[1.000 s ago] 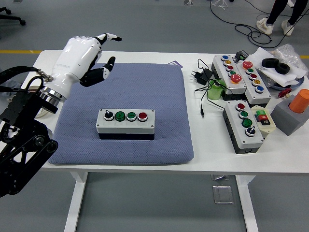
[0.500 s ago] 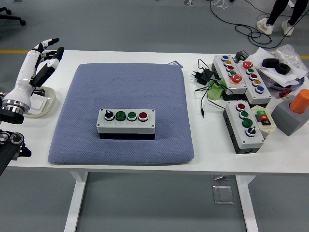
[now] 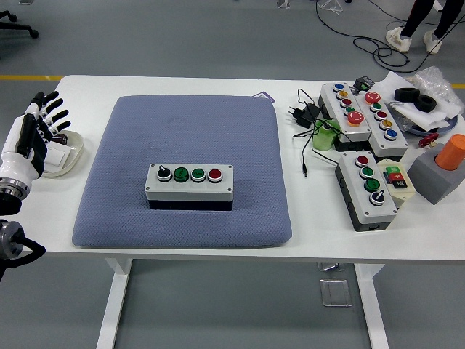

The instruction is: Pick up the button,place it on the desk,press the button,press the button

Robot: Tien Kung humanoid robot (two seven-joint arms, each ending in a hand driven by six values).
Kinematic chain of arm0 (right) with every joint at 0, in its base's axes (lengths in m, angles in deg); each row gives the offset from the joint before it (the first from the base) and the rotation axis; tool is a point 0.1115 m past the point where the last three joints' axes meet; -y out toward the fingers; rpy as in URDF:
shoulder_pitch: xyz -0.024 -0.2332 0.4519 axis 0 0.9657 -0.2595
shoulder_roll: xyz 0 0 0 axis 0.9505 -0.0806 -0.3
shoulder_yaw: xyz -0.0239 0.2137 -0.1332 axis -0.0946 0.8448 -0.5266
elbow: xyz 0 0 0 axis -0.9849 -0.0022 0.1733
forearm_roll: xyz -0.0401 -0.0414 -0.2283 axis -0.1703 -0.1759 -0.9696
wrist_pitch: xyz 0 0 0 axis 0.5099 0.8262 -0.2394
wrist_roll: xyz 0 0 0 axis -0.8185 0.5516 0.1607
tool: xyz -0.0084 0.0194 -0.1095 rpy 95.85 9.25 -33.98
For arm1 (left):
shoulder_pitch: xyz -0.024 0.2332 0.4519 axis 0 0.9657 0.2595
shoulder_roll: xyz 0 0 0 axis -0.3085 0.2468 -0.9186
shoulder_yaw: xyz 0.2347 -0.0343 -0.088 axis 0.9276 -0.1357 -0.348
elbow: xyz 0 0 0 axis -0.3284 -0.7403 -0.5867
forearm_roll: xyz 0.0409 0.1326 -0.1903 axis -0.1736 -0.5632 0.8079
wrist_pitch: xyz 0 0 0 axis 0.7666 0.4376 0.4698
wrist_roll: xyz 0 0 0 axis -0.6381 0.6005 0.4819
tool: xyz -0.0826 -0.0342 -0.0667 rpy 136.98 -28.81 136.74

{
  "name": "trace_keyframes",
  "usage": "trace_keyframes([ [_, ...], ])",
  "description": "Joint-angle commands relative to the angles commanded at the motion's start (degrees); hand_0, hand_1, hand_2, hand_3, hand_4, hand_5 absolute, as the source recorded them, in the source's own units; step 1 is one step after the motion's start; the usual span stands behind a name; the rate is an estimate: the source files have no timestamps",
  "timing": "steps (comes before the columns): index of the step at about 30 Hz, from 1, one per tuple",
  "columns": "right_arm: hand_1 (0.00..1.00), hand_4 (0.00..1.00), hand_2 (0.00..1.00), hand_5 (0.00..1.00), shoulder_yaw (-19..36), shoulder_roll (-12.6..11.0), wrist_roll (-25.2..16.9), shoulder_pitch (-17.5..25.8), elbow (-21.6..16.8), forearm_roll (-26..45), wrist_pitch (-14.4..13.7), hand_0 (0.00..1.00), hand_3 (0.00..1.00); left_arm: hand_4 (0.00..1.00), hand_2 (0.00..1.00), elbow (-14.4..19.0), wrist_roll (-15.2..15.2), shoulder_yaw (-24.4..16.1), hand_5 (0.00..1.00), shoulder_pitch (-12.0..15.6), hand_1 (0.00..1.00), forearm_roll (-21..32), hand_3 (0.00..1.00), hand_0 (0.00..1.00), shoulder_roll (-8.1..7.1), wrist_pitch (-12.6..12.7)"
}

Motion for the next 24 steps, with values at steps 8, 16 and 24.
trace_keyframes([
  [8,0.711,0.398,0.743,0.106,-0.3,-0.18,0.11,-0.56,0.0,-0.21,0.05,0.747,0.631,0.582,0.905,0.49,0.28,-0.93,0.998,-0.16,0.857,-1.55,0.904,0.777,-0.03,-1.34],
  [16,0.711,0.398,0.742,0.106,-0.92,-0.2,0.12,-1.07,0.0,0.29,0.09,0.746,0.631,0.586,0.911,0.59,0.8,-1.53,0.998,0.1,0.858,-1.85,0.903,0.777,0.09,-2.82],
  [24,0.711,0.397,0.743,0.104,-1.26,-0.33,-0.12,-1.25,0.0,0.7,0.14,0.747,0.63,0.592,0.911,0.73,0.92,-1.77,0.998,0.0,0.858,-1.86,0.901,0.776,0.17,-2.62],
])
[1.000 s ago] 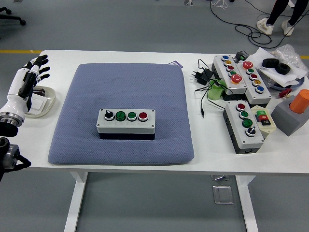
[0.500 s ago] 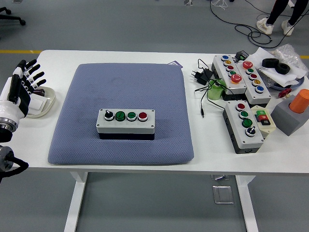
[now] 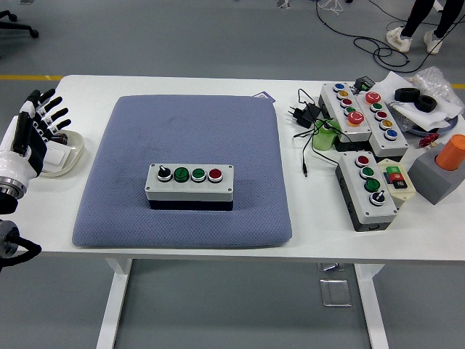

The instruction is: Pick up the button,place it on the desk,press the button,press the button

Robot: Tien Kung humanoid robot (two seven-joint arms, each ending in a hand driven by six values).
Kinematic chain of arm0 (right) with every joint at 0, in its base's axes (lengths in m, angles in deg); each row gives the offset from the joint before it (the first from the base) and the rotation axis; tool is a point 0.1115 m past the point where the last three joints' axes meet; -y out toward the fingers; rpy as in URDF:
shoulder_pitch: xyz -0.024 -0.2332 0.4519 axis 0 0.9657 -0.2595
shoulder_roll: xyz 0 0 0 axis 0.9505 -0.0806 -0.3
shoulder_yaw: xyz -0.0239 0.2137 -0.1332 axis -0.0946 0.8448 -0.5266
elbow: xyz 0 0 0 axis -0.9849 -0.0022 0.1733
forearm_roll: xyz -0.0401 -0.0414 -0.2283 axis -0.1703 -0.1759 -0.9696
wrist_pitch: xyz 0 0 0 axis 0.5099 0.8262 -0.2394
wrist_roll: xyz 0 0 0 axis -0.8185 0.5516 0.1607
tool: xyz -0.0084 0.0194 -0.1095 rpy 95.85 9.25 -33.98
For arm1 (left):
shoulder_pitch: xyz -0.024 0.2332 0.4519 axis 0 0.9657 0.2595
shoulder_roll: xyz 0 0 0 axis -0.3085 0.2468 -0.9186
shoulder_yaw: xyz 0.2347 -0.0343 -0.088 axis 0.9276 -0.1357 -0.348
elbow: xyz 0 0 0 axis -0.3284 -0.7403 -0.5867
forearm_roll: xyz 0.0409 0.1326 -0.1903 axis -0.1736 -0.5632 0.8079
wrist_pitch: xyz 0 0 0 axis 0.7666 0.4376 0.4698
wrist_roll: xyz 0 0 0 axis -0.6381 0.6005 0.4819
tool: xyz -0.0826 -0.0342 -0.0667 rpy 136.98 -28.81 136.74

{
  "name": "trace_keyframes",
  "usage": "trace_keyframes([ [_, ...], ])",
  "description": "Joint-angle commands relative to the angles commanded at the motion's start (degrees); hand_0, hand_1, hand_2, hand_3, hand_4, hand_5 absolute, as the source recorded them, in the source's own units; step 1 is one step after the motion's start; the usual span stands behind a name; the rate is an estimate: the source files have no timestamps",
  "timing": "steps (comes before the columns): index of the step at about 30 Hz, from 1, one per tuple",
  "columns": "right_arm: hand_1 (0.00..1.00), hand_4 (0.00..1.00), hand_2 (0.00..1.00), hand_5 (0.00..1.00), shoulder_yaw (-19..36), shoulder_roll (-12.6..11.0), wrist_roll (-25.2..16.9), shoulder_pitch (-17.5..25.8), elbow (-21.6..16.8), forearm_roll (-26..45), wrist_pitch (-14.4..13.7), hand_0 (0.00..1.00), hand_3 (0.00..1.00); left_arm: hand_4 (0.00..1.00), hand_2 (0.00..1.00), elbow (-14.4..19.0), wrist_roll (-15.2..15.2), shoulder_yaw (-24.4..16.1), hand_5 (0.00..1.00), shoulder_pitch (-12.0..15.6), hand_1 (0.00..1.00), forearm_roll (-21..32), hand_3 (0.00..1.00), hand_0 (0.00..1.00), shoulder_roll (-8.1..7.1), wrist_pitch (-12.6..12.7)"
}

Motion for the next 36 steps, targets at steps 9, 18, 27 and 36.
trace_keyframes([
  [9,0.712,0.394,0.743,0.107,-0.46,-0.01,0.0,-0.19,0.0,0.42,-0.01,0.746,0.63,0.598,0.911,-0.02,0.23,0.08,0.998,0.16,0.858,0.1,0.904,0.78,-0.2,0.23],
  [18,0.712,0.393,0.743,0.107,-0.87,-0.09,0.08,-0.26,0.0,0.53,-0.03,0.747,0.629,0.599,0.904,-0.69,0.67,-0.41,0.998,0.06,0.853,0.25,0.89,0.778,1.1,0.38],
  [27,0.713,0.393,0.745,0.109,-0.93,-0.26,-0.21,-0.15,0.0,1.03,-0.01,0.743,0.629,0.599,0.894,-1.67,0.49,1.01,0.998,-0.26,0.851,0.35,0.857,0.77,1.88,0.72],
  [36,0.707,0.392,0.74,0.108,-1.62,-0.28,-1.35,0.55,0.0,2.85,-0.81,0.738,0.625,0.6,0.892,-3.25,-0.01,3.24,0.998,-1.7,0.85,0.43,0.858,0.77,2.75,0.75],
])
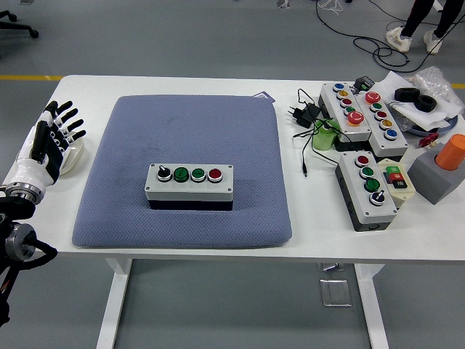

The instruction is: Pick up the button,place it on the desk,press the button,press the button

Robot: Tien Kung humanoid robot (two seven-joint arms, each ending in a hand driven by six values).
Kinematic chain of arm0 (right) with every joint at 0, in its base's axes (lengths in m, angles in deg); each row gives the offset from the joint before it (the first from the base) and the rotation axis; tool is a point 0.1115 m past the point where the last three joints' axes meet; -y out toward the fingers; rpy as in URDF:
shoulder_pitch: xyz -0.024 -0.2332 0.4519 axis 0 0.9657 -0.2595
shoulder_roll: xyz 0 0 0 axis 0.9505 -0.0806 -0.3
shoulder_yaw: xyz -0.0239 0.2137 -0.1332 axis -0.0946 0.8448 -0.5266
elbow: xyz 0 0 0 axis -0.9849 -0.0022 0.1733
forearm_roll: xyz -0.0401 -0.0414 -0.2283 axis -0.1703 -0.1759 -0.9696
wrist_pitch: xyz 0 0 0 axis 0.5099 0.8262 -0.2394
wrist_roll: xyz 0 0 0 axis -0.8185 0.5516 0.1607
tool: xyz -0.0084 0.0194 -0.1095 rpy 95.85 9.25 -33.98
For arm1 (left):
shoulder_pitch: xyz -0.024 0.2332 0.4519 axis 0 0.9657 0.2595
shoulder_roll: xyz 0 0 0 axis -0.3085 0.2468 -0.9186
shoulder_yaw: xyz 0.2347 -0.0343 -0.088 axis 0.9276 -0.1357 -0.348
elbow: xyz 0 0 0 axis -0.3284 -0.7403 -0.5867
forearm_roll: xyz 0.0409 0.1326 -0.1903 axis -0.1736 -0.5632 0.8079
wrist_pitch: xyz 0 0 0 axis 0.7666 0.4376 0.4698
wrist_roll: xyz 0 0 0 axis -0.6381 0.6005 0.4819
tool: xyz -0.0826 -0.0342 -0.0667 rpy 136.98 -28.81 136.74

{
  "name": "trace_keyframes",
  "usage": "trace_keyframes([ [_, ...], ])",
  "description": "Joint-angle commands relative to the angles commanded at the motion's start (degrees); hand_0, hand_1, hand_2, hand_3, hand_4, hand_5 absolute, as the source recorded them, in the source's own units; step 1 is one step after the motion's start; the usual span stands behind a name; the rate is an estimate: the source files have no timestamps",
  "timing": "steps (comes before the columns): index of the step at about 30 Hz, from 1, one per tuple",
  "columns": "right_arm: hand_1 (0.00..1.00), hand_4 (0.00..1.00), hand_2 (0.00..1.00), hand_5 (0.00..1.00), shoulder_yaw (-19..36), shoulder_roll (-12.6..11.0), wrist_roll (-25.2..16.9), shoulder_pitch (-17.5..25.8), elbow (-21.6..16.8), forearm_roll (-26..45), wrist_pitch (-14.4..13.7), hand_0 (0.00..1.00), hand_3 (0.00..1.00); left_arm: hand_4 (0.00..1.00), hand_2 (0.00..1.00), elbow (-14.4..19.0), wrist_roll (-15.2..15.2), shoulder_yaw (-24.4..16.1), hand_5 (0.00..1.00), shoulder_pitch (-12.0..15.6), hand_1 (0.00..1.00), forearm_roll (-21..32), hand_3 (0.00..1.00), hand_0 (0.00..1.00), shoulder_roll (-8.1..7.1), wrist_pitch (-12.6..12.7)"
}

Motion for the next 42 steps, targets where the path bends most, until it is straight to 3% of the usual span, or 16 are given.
trace_keyframes([
  [13,0.705,0.391,0.737,0.11,-0.17,0.07,-0.3,0.24,0.0,-0.08,-0.41,0.735,0.624,0.599,0.896,-0.29,-0.44,1.5,0.998,-1.66,0.851,0.07,0.869,0.774,0.83,-0.06],
  [23,0.697,0.388,0.729,0.11,-0.24,0.07,-0.11,-0.16,0.0,0.13,-0.75,0.727,0.619,0.601,0.898,-0.43,-0.02,1.05,0.998,-1.83,0.86,-0.68,0.864,0.785,-0.22,-2.75],
  [42,0.696,0.386,0.73,0.113,-0.49,0.23,0.18,-0.22,0.0,0.4,-1.24,0.726,0.618,0.62,0.901,-0.51,-0.72,0.0,0.998,-1.98,0.877,-1.31,0.872,0.803,-0.69,-3.68],
])
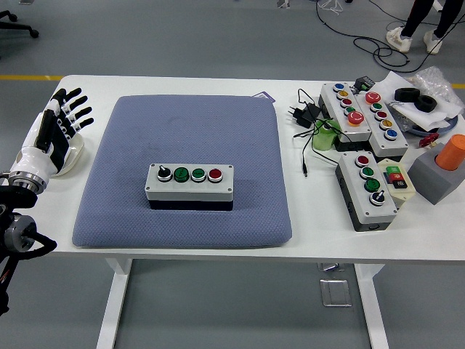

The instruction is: Pick up the button,place it on the desk,press the button,press the button

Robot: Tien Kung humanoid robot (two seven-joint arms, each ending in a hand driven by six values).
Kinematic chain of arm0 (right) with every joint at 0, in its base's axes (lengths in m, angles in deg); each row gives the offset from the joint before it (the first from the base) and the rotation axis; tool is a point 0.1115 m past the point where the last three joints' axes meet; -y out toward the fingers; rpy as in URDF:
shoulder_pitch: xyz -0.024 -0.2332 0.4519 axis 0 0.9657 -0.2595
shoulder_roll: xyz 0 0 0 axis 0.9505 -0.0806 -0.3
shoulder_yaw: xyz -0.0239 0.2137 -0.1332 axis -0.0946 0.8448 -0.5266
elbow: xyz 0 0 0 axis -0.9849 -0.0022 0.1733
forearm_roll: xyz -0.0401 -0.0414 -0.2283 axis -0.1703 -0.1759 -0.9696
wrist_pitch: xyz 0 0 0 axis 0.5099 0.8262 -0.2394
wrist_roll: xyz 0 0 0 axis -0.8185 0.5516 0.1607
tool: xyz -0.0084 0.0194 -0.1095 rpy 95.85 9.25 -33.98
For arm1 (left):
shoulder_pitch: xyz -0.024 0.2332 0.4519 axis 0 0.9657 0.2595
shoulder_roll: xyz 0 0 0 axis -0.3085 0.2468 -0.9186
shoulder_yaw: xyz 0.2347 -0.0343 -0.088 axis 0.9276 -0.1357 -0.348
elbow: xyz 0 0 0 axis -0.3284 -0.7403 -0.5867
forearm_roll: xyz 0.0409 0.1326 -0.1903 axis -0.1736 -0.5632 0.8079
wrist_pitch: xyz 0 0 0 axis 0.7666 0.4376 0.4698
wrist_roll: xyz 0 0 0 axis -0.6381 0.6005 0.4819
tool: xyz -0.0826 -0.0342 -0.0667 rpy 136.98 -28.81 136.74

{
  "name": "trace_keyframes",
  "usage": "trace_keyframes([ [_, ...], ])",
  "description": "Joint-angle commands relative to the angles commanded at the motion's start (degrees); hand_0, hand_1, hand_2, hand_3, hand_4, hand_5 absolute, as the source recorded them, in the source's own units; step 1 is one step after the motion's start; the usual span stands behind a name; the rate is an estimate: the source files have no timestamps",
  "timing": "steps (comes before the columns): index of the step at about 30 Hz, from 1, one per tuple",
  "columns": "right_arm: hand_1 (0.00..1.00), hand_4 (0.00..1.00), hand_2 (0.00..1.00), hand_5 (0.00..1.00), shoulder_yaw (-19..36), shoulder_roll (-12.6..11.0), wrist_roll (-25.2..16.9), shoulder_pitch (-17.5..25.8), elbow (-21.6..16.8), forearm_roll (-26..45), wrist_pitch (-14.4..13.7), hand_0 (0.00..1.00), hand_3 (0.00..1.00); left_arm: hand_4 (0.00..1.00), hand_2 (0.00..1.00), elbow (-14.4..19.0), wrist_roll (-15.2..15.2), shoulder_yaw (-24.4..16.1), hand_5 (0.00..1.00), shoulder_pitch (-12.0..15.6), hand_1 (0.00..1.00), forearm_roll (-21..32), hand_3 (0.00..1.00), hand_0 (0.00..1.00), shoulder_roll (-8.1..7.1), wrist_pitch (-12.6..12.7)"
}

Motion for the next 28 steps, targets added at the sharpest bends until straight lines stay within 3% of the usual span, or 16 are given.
trace_keyframes([
  [11,0.693,0.373,0.728,0.101,-0.28,0.06,0.23,-0.01,0.0,0.24,-0.06,0.725,0.617,0.659,0.907,-0.3,-0.19,0.35,0.998,-0.12,0.877,-0.26,0.878,0.803,-0.42,-0.22],
  [24,0.692,0.364,0.726,0.092,-8.31,-0.61,0.45,0.02,0.0,4.02,0.01,0.727,0.618,0.666,0.91,-2.25,-0.43,1.39,0.998,0.86,0.881,-0.83,0.881,0.806,-1.89,-0.67],
  [28,0.692,0.364,0.726,0.092,-7.65,-0.57,0.95,0.09,0.0,2.55,-0.22,0.727,0.618,0.666,0.91,-2.61,-0.88,1.83,0.998,1.1,0.881,-0.5,0.881,0.806,-1.73,-0.31],
])
